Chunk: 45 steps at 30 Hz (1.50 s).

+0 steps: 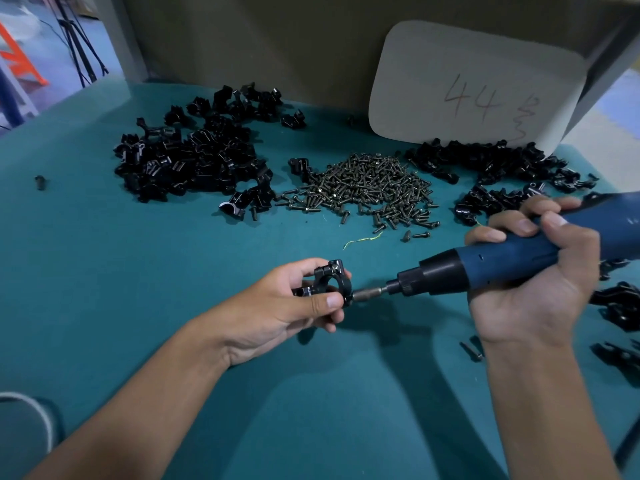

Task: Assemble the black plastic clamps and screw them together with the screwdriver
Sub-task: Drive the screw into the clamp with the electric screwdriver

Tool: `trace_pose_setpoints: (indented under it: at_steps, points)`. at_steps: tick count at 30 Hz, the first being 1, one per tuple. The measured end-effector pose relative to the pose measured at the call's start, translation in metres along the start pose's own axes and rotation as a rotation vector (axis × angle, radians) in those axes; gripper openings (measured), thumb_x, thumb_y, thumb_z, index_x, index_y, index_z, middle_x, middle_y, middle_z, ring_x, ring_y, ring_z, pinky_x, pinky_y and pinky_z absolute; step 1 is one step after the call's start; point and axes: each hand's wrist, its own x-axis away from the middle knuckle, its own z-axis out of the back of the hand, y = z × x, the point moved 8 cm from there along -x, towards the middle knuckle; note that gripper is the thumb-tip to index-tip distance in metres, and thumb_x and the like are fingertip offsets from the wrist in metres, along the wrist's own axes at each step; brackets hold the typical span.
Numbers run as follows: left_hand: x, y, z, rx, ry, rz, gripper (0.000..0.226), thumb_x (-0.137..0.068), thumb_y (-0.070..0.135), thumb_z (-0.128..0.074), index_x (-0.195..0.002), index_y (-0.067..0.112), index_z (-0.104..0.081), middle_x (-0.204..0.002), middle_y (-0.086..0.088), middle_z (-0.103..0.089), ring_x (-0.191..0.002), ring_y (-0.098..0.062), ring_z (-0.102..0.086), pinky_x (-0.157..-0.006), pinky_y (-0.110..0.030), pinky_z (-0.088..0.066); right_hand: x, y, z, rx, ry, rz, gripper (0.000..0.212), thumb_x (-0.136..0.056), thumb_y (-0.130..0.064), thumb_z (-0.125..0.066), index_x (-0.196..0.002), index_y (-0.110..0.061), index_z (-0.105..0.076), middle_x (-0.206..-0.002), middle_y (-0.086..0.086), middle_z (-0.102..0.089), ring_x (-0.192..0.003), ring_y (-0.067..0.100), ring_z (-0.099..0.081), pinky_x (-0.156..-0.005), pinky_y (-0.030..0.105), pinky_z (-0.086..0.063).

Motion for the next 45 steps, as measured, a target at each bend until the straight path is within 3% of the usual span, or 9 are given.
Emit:
trace_pose_setpoints:
  at_steps: [5, 10, 17, 20, 22, 25, 29, 37, 45]
  points:
    - [0.000, -0.001, 0.003, -0.022, 0.011, -0.010, 0.034, -0.081, 0.013, -0.076, -0.113, 0.008, -0.067, -0.091, -0.004, -0.066, -0.083, -0.016, -0.065, -0.072, -0.024, -0.054, 0.001, 0.000, -0.002, -0.017, -0.010, 0.007, 0.028, -0.090, -0.007, -0.045, -0.086, -0.027, -0.064, -0.081, -0.010, -0.054, -0.067, 0.005, -0.047, -0.063, 0.022, -0.043]
    - [-0.001, -0.003, 0.005, -0.044, 0.031, -0.015, 0.027, -0.083, 0.014, -0.075, -0.110, 0.013, -0.069, -0.089, -0.003, -0.067, -0.082, -0.015, -0.064, -0.067, -0.021, -0.052, 0.002, 0.001, -0.002, -0.003, 0.006, 0.016, 0.025, -0.089, -0.007, -0.045, -0.090, -0.027, -0.059, -0.082, -0.010, -0.054, -0.067, 0.005, -0.046, -0.062, 0.022, -0.043]
    - [-0.002, -0.004, 0.005, -0.114, 0.152, -0.039, 0.031, -0.092, 0.042, -0.063, -0.107, 0.015, -0.066, -0.081, -0.005, -0.069, -0.068, -0.014, -0.059, -0.057, -0.019, -0.043, 0.004, -0.002, -0.004, 0.067, 0.034, 0.073, 0.024, -0.086, -0.006, -0.046, -0.093, -0.026, -0.055, -0.081, -0.010, -0.054, -0.066, 0.006, -0.047, -0.062, 0.023, -0.043]
    - [-0.003, -0.002, 0.005, -0.219, 0.218, -0.063, 0.032, -0.083, 0.055, -0.064, -0.098, 0.028, -0.072, -0.086, -0.008, -0.072, -0.080, -0.022, -0.054, -0.066, -0.025, -0.043, 0.004, -0.003, -0.003, 0.061, 0.043, 0.069, 0.024, -0.087, -0.005, -0.046, -0.093, -0.026, -0.055, -0.080, -0.010, -0.055, -0.066, 0.006, -0.047, -0.061, 0.023, -0.043]
    - [-0.003, -0.001, 0.009, -0.281, 0.274, -0.088, 0.036, -0.082, 0.058, -0.064, -0.100, 0.028, -0.073, -0.098, -0.007, -0.073, -0.091, -0.019, -0.056, -0.082, -0.030, -0.043, 0.004, -0.002, -0.003, 0.060, 0.047, 0.064, 0.024, -0.087, -0.006, -0.045, -0.093, -0.026, -0.056, -0.081, -0.010, -0.055, -0.065, 0.006, -0.047, -0.061, 0.023, -0.044]
    - [-0.002, -0.001, 0.011, -0.252, 0.297, -0.093, 0.036, -0.088, 0.050, -0.065, -0.100, 0.017, -0.074, -0.097, -0.003, -0.069, -0.093, -0.019, -0.052, -0.086, -0.034, -0.037, 0.005, -0.003, -0.007, 0.055, 0.021, 0.053, 0.024, -0.087, -0.007, -0.045, -0.093, -0.027, -0.056, -0.080, -0.011, -0.054, -0.065, 0.005, -0.047, -0.061, 0.022, -0.043]
    - [0.000, -0.002, 0.005, -0.112, 0.243, -0.032, 0.034, -0.084, 0.039, -0.063, -0.102, 0.012, -0.075, -0.095, -0.001, -0.067, -0.092, -0.016, -0.052, -0.071, -0.019, -0.042, 0.006, -0.005, -0.016, 0.048, -0.059, 0.029, 0.026, -0.088, -0.008, -0.042, -0.091, -0.028, -0.058, -0.082, -0.011, -0.055, -0.066, 0.004, -0.046, -0.062, 0.021, -0.042]
    - [0.001, -0.005, -0.004, -0.154, 0.175, 0.011, 0.032, -0.086, 0.036, -0.061, -0.100, 0.010, -0.073, -0.092, -0.009, -0.061, -0.084, -0.017, -0.051, -0.065, -0.019, -0.040, 0.007, -0.004, -0.021, 0.023, -0.137, -0.021, 0.029, -0.090, -0.011, -0.038, -0.091, -0.028, -0.062, -0.085, -0.011, -0.058, -0.065, 0.002, -0.046, -0.060, 0.020, -0.043]
    - [-0.001, -0.005, 0.000, -0.080, 0.129, 0.035, 0.033, -0.086, 0.039, -0.062, -0.094, 0.013, -0.079, -0.083, 0.000, -0.070, -0.072, -0.008, -0.058, -0.065, -0.022, -0.042, 0.004, -0.007, -0.015, -0.050, -0.120, -0.034, 0.027, -0.091, -0.013, -0.036, -0.094, -0.026, -0.059, -0.088, -0.010, -0.060, -0.067, 0.004, -0.048, -0.063, 0.020, -0.043]
